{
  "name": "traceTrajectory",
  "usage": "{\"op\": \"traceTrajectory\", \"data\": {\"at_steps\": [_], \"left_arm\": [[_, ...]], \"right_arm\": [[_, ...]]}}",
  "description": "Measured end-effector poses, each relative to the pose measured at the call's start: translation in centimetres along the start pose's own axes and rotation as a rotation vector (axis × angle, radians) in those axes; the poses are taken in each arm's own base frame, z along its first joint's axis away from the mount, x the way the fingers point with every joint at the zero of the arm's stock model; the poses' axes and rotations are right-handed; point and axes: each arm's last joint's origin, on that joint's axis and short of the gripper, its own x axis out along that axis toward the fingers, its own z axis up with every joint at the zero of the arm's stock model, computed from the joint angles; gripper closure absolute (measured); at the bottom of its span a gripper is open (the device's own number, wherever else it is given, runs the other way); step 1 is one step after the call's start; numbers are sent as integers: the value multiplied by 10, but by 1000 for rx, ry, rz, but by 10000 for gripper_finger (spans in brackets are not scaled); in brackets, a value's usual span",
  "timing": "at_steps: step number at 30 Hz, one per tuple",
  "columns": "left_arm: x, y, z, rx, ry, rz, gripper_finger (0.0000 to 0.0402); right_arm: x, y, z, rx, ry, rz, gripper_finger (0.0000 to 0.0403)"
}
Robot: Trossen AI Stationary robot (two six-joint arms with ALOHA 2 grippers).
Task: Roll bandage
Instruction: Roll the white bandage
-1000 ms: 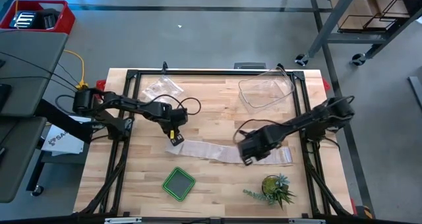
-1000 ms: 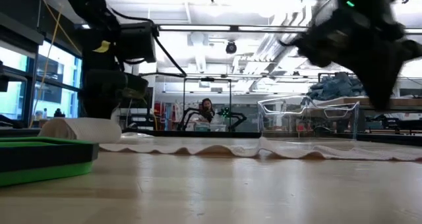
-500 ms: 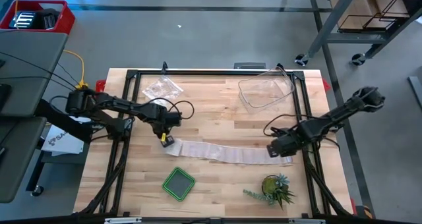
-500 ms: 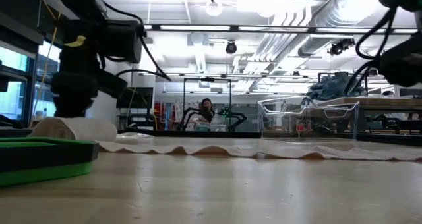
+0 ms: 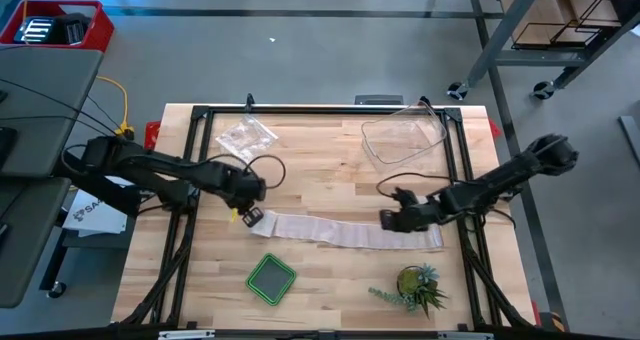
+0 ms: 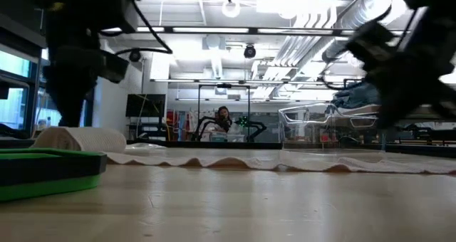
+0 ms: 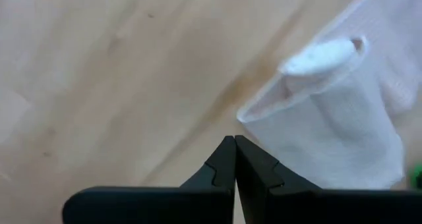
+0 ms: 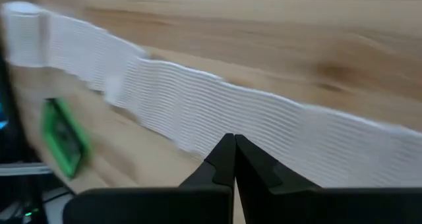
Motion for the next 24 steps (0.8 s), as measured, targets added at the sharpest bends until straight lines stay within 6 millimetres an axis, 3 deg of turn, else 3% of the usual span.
{"op": "traceTrajectory", "data": {"at_steps": [4, 7, 13, 20, 24], "left_arm": [[6, -1, -21, -6, 57, 31, 401], [10, 5, -33, -140, 54, 68, 401], [26, 9, -48, -280, 1, -57, 401], [38, 12, -53, -380, -6, -133, 402], [37, 13, -52, -390, -28, -132, 399]], "right_arm": [[20, 29, 7, -78, -20, 62, 403], [34, 48, 13, -120, -30, 38, 403], [66, 96, 25, -223, 3, 89, 403], [95, 151, 33, -350, 15, 153, 403], [99, 164, 40, -380, 9, 144, 403]]}}
